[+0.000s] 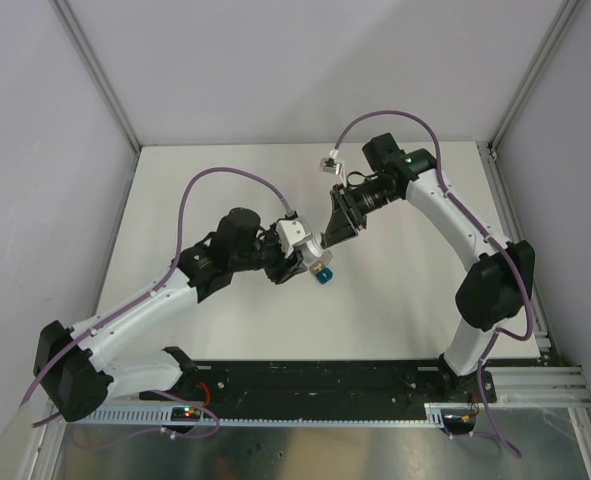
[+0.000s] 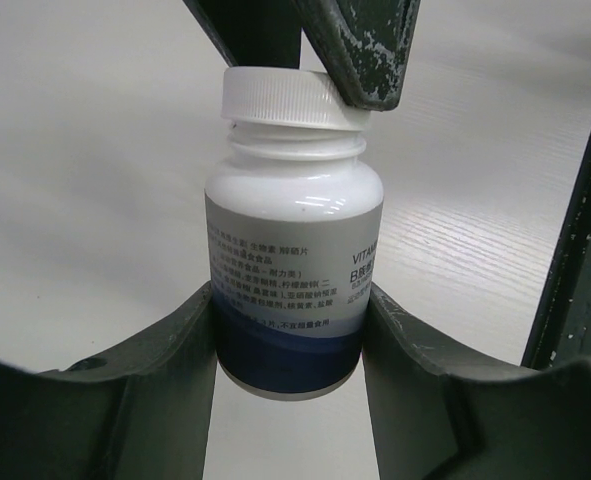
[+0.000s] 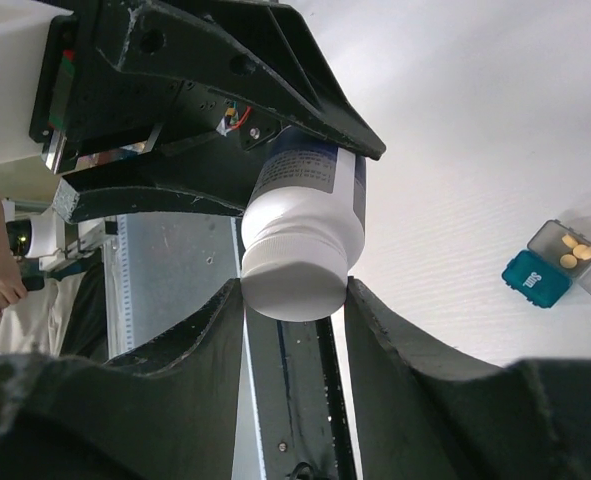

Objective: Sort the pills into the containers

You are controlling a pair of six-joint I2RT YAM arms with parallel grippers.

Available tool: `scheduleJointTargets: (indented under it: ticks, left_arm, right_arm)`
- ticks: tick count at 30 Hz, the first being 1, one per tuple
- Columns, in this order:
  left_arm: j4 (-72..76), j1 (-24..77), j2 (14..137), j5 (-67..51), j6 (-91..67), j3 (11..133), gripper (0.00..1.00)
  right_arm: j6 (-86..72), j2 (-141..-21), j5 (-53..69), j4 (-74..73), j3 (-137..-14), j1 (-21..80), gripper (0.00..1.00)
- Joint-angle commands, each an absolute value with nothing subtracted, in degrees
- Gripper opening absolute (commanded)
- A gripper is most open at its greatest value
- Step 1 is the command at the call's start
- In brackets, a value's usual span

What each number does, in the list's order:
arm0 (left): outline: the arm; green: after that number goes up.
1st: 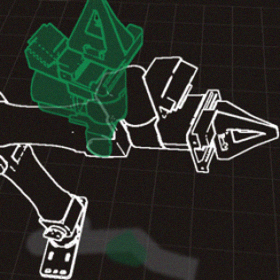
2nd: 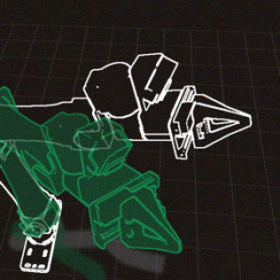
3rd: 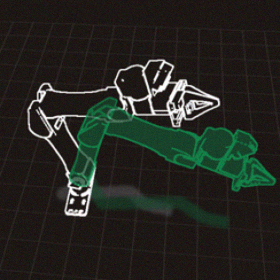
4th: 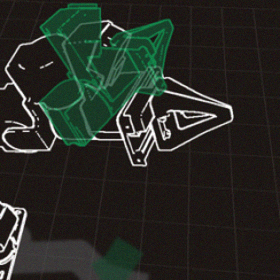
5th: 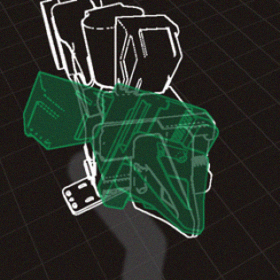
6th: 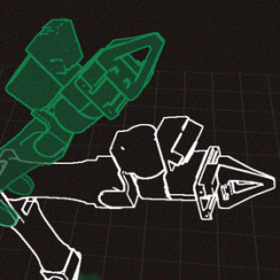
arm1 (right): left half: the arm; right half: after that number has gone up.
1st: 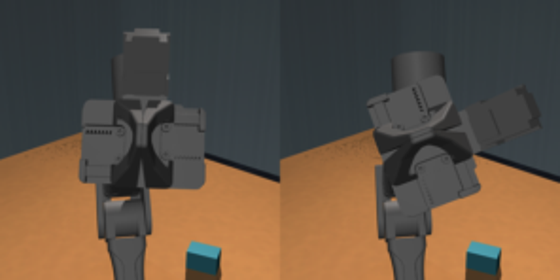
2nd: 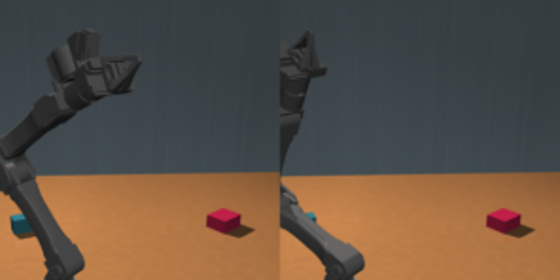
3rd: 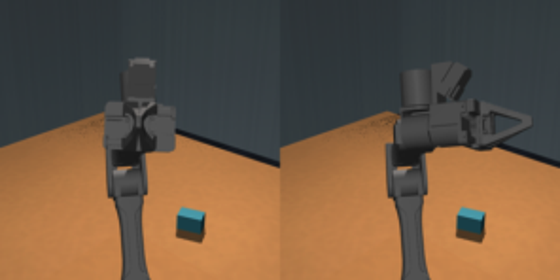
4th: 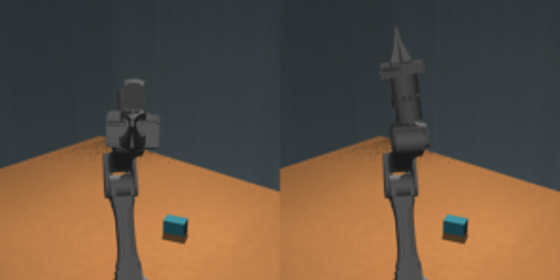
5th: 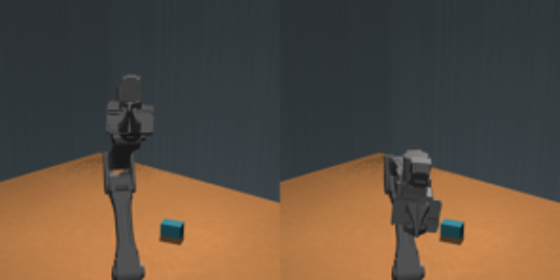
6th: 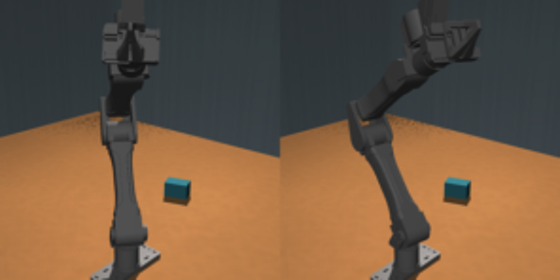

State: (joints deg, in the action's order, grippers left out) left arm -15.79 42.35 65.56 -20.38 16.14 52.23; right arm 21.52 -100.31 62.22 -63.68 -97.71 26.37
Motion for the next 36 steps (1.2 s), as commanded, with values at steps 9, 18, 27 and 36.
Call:
scheduleJointTargets:
  ticks: [9, 18, 27, 36]
  left_arm:
    - [-5.1, 45.4, 64.1, -16.0, 21.3, 52.3, 0.0]
    - [-5.2, 45.7, 64.1, -18.0, 20.9, 52.0, 0.0]
    - [-5.2, 45.7, 63.8, -19.6, 19.9, 51.7, 0.0]
    - [-5.2, 45.7, 63.9, -20.1, 19.7, 51.8, 0.0]
  right_arm:
    - [23.6, -104.5, 59.0, -75.7, -106.2, 28.5, 0.25]
    - [24.8, -104.2, 57.5, -77.9, -107.9, 28.9, 0.46]
    - [24.9, -101.7, 56.6, -76.9, -106.9, 28.5, 0.58]
    - [24.8, -99.1, 55.6, -76.4, -106.1, 27.7, 0.65]
